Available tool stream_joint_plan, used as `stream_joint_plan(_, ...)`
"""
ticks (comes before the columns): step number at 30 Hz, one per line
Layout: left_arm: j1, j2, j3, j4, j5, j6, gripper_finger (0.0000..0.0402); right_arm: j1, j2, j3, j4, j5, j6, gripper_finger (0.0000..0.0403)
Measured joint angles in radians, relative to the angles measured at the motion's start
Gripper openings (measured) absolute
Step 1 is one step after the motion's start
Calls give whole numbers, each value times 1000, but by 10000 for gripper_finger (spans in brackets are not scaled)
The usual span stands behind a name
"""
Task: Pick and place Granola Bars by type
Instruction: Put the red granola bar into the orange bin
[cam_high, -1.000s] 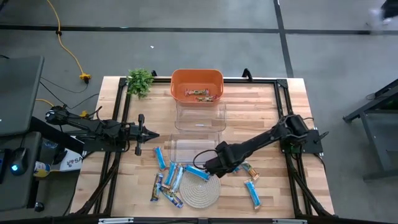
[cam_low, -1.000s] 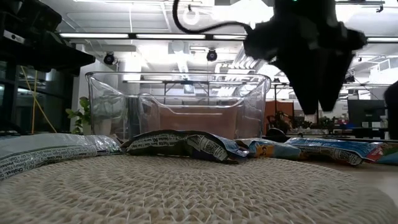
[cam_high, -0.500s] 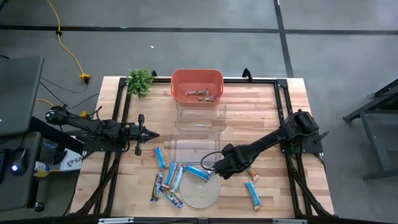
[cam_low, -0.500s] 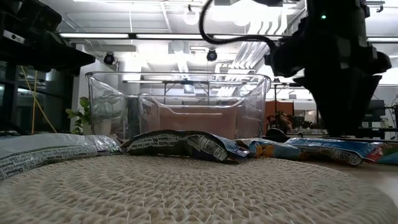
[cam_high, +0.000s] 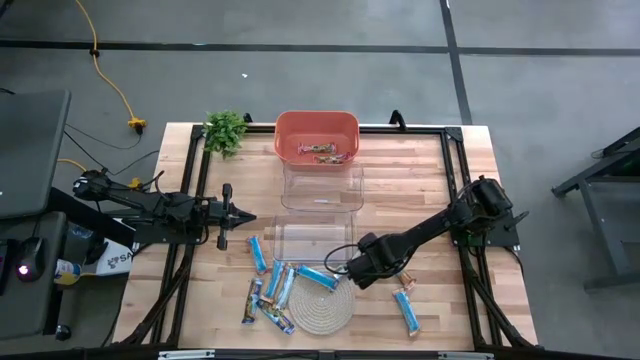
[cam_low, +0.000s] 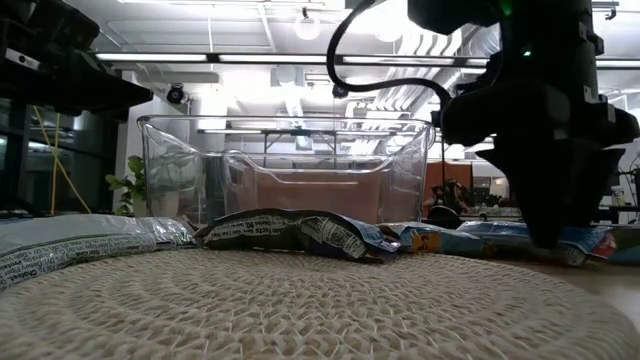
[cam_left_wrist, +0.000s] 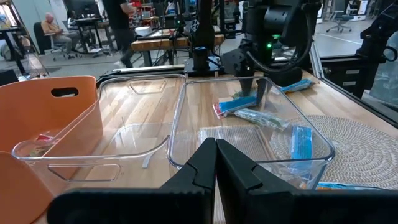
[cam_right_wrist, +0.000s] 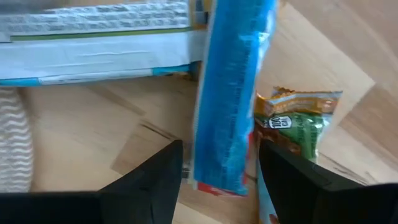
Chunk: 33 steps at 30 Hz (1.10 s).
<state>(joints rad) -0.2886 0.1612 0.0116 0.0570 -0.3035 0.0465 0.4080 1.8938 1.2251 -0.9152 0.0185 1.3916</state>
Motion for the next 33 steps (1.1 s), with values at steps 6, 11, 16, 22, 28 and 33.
stream_joint_plan(6,0,0,0,0,0,0,7,0,4,-8,36,7,-1,197)
stream_joint_plan(11,0,0,0,0,0,0,7,0,2,-59,103,-11,21,197)
stream_joint_plan(16,0,0,0,0,0,0,7,-1,-2,-89,132,-32,30,196)
stream_joint_plan(22,0,0,0,0,0,0,7,-1,0,-90,128,-34,30,170)
stream_joint_plan(28,0,0,0,0,0,0,7,-1,0,-92,124,-43,30,119)
stream_joint_plan(33,0,0,0,0,0,0,7,-1,-13,-93,119,-43,30,88)
